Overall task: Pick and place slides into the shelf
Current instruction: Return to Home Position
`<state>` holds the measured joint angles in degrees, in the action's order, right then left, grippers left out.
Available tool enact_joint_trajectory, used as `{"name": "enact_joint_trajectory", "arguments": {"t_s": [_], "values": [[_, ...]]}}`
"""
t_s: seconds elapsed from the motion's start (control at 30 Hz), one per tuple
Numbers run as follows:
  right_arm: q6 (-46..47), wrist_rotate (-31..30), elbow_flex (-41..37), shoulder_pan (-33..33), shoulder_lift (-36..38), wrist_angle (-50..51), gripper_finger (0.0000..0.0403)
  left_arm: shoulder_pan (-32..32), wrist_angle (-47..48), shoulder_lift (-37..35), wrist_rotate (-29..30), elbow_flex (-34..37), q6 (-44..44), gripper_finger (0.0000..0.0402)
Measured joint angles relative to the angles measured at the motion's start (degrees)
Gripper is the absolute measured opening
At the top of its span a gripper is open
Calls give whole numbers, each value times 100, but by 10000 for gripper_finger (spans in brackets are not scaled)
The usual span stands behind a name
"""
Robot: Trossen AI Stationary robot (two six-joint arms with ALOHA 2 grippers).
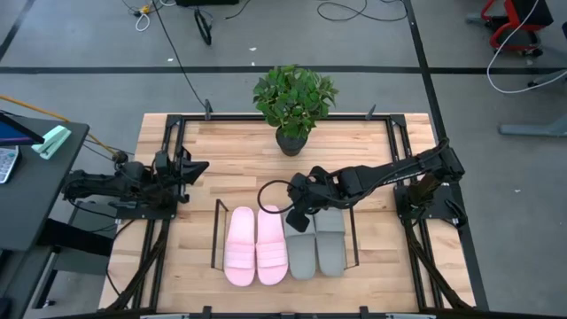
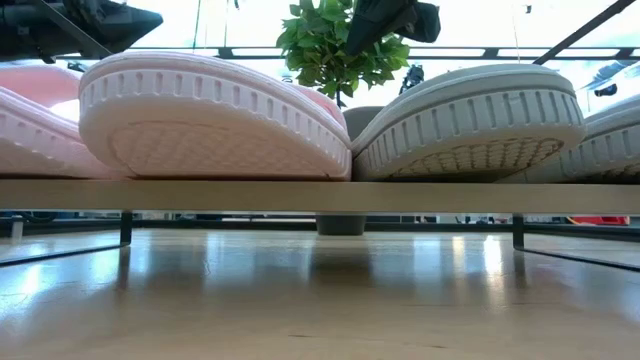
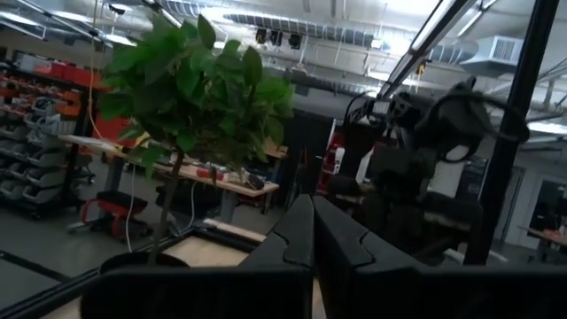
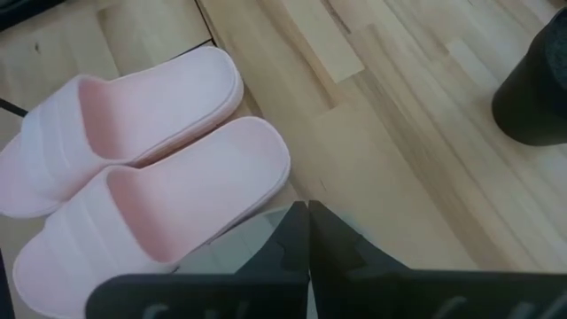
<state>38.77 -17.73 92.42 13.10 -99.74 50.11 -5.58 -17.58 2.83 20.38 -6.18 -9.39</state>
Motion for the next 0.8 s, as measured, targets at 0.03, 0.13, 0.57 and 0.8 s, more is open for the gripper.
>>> {"name": "enact_joint_trajectory", "arguments": {"t_s": [0.03,0.13,0.57,0.8], "values": [[-2,10,0,-19,0,1,0,0,12,1,2,31,3,6],[-3,26,0,-69,0,0,0,3,0,2,0,166,-27,11],[69,118,0,-74,0,2,0,408,-257,2,-240,389,150,4],[195,142,0,-73,0,2,0,479,139,2,-970,389,112,8]]}}
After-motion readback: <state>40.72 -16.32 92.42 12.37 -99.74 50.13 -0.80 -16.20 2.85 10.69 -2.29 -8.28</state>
